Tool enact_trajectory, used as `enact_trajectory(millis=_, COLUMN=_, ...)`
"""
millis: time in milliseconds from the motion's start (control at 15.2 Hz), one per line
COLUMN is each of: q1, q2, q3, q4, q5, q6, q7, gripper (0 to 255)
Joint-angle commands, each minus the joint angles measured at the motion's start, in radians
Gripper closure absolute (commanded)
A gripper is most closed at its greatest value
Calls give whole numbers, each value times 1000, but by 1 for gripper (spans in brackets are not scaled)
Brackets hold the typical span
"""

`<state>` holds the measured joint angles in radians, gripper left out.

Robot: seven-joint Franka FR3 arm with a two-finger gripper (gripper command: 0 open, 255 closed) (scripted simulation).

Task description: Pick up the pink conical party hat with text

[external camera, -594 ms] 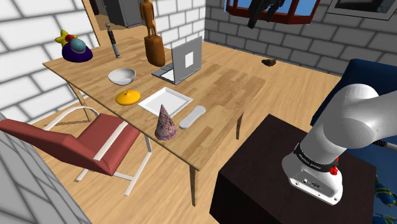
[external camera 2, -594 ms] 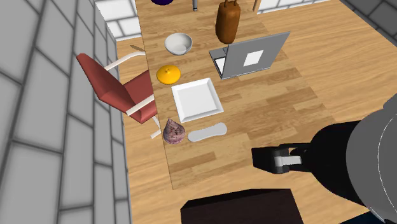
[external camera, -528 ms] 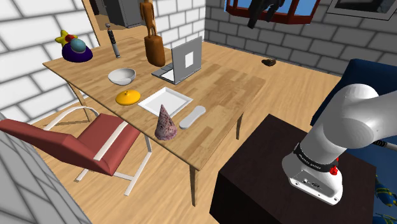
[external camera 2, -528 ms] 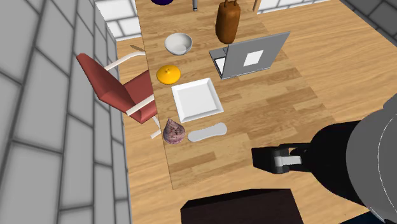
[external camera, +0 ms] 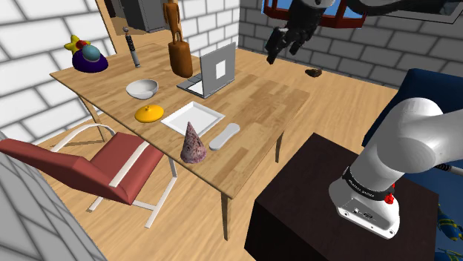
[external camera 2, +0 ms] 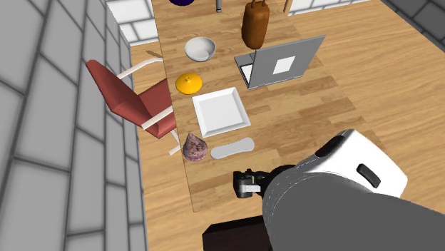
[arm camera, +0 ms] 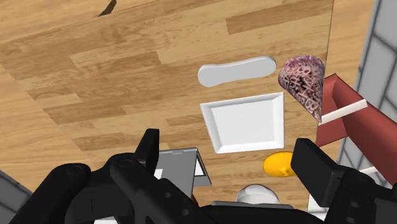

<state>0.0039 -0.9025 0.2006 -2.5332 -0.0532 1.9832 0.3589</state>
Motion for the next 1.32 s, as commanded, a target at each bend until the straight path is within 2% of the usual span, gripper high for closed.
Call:
enact_trajectory(millis=0, q1=-5, q2=-3, q3=53, q4=-60, q5=4, q6=87, q7=71, gripper=0)
enact_trajectory(millis=396, q1=-56, q2=75, q3=258, q4=-168, q5=-4, q6=343, q7=313, gripper=0)
enact_trajectory(millis=660, q1=-159, q2=174, q3=442, q4=-184, q5=-49, q6=509, q7=508, gripper=0)
enact_trajectory(millis=792, q1=-244, q2=227, q3=556, q4=-174, q5=-90, q6=583, q7=618, gripper=0)
enact_trajectory(millis=924, q1=-359, q2=274, q3=690, q4=-152, q5=-142, q6=648, q7=735, gripper=0)
enact_trajectory(millis=1056, q1=-501, q2=308, q3=845, q4=-119, q5=-200, q6=702, q7=856, gripper=0)
enact_trajectory(millis=1254, q1=-753, q2=317, q3=1107, q4=-50, q5=-272, q6=763, q7=1025, gripper=0)
